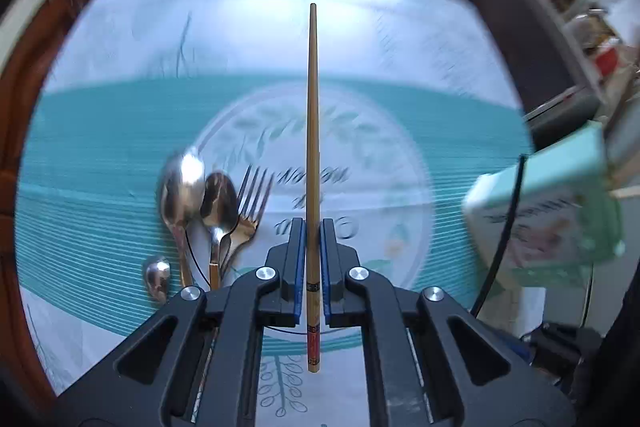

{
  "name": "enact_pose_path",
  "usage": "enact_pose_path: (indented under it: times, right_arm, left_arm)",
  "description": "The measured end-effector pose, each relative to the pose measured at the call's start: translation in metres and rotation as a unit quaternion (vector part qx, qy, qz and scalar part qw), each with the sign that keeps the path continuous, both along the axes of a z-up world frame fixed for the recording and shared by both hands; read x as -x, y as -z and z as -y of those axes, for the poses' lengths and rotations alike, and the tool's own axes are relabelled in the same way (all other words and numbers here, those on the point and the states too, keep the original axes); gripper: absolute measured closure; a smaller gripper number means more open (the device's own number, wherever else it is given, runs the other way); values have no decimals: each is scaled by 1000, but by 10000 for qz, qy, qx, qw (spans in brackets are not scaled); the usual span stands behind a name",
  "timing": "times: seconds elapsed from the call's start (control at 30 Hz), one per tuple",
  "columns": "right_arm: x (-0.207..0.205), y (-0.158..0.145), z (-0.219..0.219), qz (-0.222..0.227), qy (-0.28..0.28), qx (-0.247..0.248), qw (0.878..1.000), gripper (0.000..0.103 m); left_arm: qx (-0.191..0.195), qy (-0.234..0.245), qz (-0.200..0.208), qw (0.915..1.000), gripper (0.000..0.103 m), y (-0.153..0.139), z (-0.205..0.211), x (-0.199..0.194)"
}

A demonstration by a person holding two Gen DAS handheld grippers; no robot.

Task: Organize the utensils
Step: 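Lift both chopsticks, carry them over the green holder and open both grippers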

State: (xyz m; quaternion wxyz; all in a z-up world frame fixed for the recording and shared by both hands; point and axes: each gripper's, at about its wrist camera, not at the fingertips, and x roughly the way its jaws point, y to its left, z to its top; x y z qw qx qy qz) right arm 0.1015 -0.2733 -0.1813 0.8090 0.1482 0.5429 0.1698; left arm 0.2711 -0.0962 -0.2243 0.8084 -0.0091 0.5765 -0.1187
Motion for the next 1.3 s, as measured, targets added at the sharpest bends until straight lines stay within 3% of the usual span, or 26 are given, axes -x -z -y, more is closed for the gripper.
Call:
enact_pose_path:
  times: [0.13,0.2,0.3,0.5,0.77,0.87,1.0,1.1,1.2,1.23,1.3]
  right_arm:
    - [23,-33,15,819,150,-195,9963,98]
    - [28,-49,21,1193,237,-317,9921,98]
    - [39,-75,36,1687,418,-415,9839,98]
    - [52,-132,63,2439,778,-343,9661,98]
    - [42,-184,87,3049,1140,186,9454,98]
    - [36,-186,97,3108,1268,370,9413,98]
    - [23,-171,102,3062,1312,686,9404,99]
    - [16,-149,96,2994,1176,1056,9409,98]
    - [1,-120,87,2438,571,973,9632,97]
    - [-4,-110,85,2251,511,1021,9676,97]
    - [-7,-100,84,2034,434,1050,9725,96]
  left_arm:
    - [200,201,918,9954,99,-50,1,39]
    - [330,292,1486,9879,99,-78,2,59]
    - [493,344,2013,9777,99,-115,-1,80]
    - [977,496,2640,9583,99,-182,14,108]
    - [1528,761,3214,9314,99,-251,77,107]
    - [1771,701,3239,9267,99,-246,97,95]
    - [2034,617,3306,9195,99,-203,110,77]
    - [1969,561,3153,9266,99,-156,114,66]
    - [1762,720,2759,9422,98,-119,117,60]
    - [1656,759,2660,9466,96,-111,115,60]
    - [1487,796,2473,9542,78,-103,111,62]
